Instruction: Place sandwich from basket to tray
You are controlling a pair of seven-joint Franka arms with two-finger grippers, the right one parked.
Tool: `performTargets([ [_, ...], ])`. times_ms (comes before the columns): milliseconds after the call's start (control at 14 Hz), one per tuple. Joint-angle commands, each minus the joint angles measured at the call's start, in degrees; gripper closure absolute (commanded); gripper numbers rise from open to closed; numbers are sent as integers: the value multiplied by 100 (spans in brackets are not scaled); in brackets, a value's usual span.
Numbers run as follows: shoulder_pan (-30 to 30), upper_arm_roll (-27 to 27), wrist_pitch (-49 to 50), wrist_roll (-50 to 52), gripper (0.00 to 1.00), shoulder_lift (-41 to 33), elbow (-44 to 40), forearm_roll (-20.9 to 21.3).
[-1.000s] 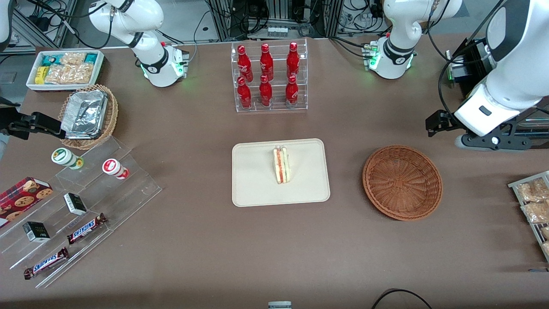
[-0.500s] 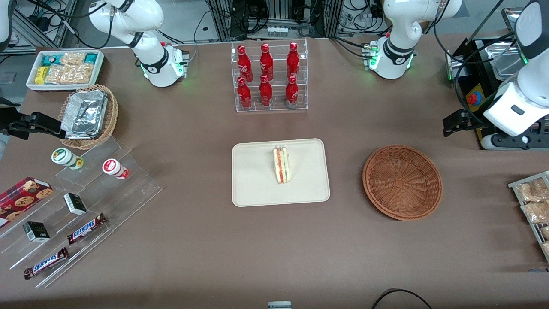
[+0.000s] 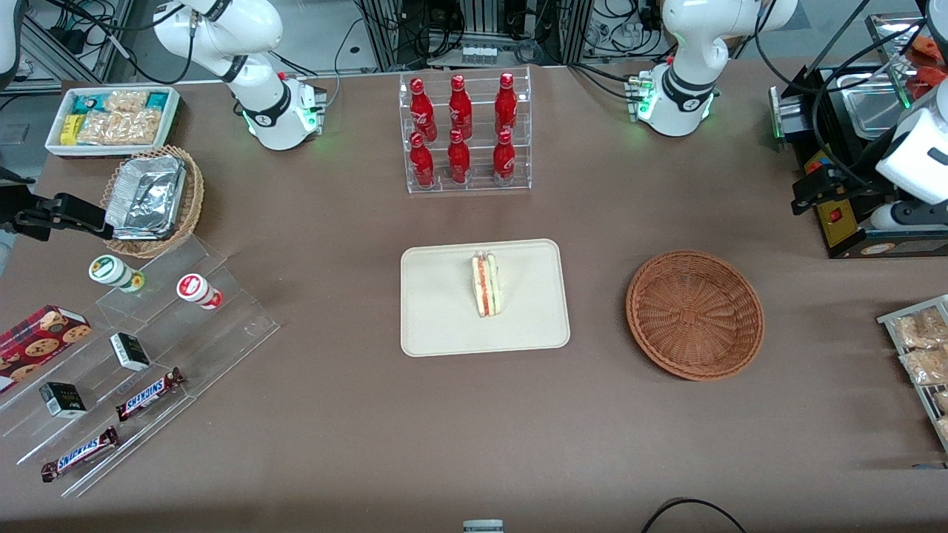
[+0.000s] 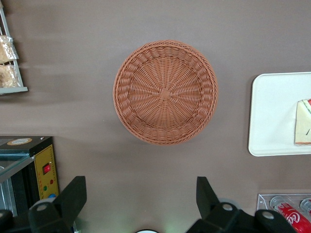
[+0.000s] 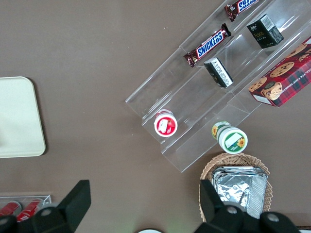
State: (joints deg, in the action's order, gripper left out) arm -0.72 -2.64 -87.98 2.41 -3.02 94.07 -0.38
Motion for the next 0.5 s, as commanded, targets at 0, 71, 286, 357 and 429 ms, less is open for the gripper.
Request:
performTargets([
  [0,-33,-61,70,-47,0,-103,86,-59],
  [71,-25,-62,88,5,0,-94,59,-59],
  [286,-33,-53,132,-3,0,-85,-46,-59],
  [357,-42,-53,132,-56,0,-102,-55,-68],
  [429,-33,-53,175,-56,0,-111,-55,-68],
])
